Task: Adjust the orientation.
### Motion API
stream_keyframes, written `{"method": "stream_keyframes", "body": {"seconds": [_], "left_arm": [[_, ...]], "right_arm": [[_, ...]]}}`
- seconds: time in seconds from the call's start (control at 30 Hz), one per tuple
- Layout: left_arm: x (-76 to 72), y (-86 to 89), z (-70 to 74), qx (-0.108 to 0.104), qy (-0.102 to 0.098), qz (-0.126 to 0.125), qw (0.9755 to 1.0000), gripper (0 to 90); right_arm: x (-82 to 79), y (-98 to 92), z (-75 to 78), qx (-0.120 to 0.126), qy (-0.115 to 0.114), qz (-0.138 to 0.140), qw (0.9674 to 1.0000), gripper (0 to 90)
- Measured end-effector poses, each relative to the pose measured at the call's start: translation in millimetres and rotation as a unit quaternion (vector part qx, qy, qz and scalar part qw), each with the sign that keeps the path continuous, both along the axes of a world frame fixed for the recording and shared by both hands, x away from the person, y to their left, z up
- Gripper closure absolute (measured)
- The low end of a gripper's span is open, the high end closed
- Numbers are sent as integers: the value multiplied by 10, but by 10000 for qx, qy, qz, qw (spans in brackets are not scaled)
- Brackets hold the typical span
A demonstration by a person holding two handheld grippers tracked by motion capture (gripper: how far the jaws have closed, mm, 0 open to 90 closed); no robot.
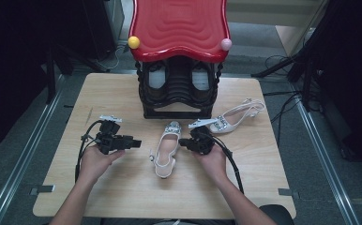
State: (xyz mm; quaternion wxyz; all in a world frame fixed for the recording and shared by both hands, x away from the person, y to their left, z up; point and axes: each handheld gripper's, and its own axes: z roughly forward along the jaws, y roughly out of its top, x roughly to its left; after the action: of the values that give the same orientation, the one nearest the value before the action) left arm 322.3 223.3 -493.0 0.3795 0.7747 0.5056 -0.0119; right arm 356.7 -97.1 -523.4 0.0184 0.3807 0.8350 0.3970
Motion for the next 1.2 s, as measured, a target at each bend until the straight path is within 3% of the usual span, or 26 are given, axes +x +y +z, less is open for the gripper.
{"method": "stream_keyframes", "body": {"seconds": [0.47, 0.6, 0.73, 0.83, 0.93, 1.2], "left_arm": [[-8, 22, -21, 24, 13, -10, 10000, 444], [6, 49, -21, 14, -4, -19, 10000, 440], [36, 62, -25, 14, -6, -17, 10000, 436], [58, 61, -35, 13, -26, -22, 10000, 424], [84, 63, -43, 53, -13, -48, 10000, 415], [122, 48, -52, 40, -53, -30, 10000, 408]], "right_arm": [[30, -12, 28, -26, 37, -86, 10000, 883], [44, -74, 73, 90, 42, -113, 9999, 841], [35, -151, 114, 185, 54, -41, 9998, 737], [13, -198, 131, 89, -12, -3, 10000, 673], [-11, -281, 163, 0, -148, -13, 9999, 647], [-46, -505, 241, 62, -262, -192, 9995, 646]]}}
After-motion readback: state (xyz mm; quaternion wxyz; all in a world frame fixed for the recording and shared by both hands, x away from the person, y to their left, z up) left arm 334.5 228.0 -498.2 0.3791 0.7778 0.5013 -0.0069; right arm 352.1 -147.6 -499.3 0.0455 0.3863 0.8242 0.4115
